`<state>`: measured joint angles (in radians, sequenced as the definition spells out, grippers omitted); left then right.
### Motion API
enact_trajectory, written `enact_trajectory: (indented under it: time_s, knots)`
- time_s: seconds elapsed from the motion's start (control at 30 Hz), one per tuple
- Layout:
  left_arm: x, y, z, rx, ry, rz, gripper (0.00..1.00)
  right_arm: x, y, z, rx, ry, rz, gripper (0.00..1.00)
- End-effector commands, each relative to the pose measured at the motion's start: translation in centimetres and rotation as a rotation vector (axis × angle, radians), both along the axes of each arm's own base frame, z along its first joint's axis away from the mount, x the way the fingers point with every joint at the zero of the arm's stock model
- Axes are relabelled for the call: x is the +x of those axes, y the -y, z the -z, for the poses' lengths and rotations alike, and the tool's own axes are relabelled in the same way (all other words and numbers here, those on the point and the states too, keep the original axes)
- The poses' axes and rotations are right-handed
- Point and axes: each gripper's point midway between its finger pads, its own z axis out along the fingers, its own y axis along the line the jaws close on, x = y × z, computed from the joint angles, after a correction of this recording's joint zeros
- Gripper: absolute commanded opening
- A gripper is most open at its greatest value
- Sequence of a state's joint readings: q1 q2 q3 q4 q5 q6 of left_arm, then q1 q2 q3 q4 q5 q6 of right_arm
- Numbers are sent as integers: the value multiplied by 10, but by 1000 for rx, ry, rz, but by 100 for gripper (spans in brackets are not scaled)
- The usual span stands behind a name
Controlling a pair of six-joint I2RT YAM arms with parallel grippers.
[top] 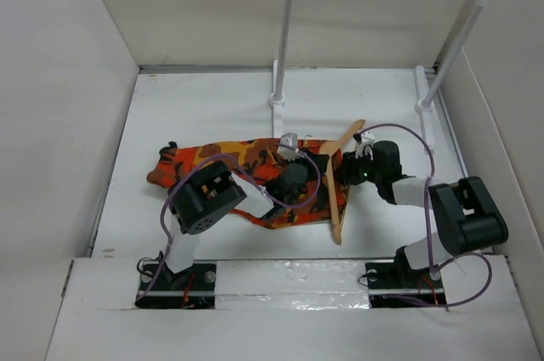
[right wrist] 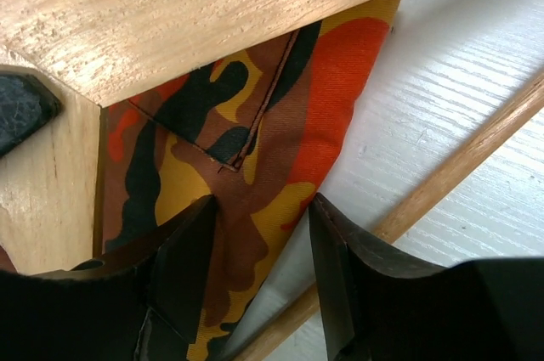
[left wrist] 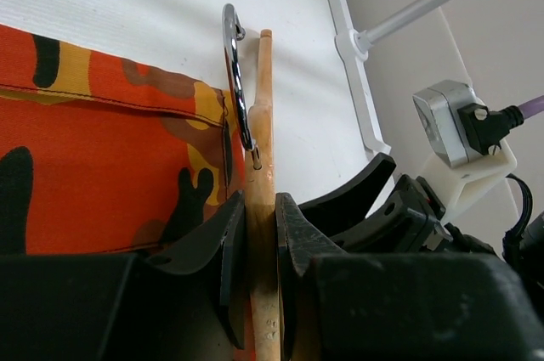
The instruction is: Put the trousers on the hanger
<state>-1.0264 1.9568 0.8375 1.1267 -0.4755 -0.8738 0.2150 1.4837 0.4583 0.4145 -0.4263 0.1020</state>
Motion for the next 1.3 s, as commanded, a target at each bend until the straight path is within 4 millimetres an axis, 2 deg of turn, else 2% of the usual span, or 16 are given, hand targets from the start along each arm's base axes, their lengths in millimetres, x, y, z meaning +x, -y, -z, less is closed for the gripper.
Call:
enact_trajectory:
  time_s: [0.0,0.07,0.1,0.13,0.17,0.27,0.3,0.37,0.4,0.53,0.63,0.77,0.97,1.0,1.13,1.27]
  knots:
    - [5,3,-14,-8,55,8,0,6,2,3,-14,26,36,53]
    - [5,2,-14,4,62,4,0,4,-6,2,18,22,-13,46]
    - [6,1,-13,14,67,2,0,2,-9,2,28,20,-26,17]
    - [9,-2,-14,18,71,-5,0,0,-12,1,40,19,-42,4]
    - [8,-5,-17,21,80,-7,0,-2,-8,-2,61,20,-47,0]
    - [9,-18,-25,52,125,-17,0,-3,11,-17,125,64,3,0]
    - [8,-22,-28,69,145,-22,0,-1,17,-36,134,121,16,0]
    - [7,-32,-34,93,167,-39,0,-4,31,-45,118,130,52,0]
    - [7,-36,-34,124,181,-46,0,-1,43,-66,114,193,84,0]
    - [2,-57,-34,177,206,-74,0,-5,73,-100,80,276,174,0]
    - [-3,-74,-30,226,217,-94,0,-7,97,-114,66,310,270,0]
    - [-13,-109,-18,310,206,-142,0,-10,128,-112,64,295,364,0]
    - [-24,-145,-23,385,207,-179,0,-2,142,-109,54,286,387,0]
    - [-25,-147,-23,392,207,-178,0,0,149,-104,59,270,403,0]
    - [-22,-158,-30,418,205,-218,0,1,147,-97,94,247,374,0]
    - [-22,-143,-46,376,241,-163,0,0,146,-91,94,234,367,0]
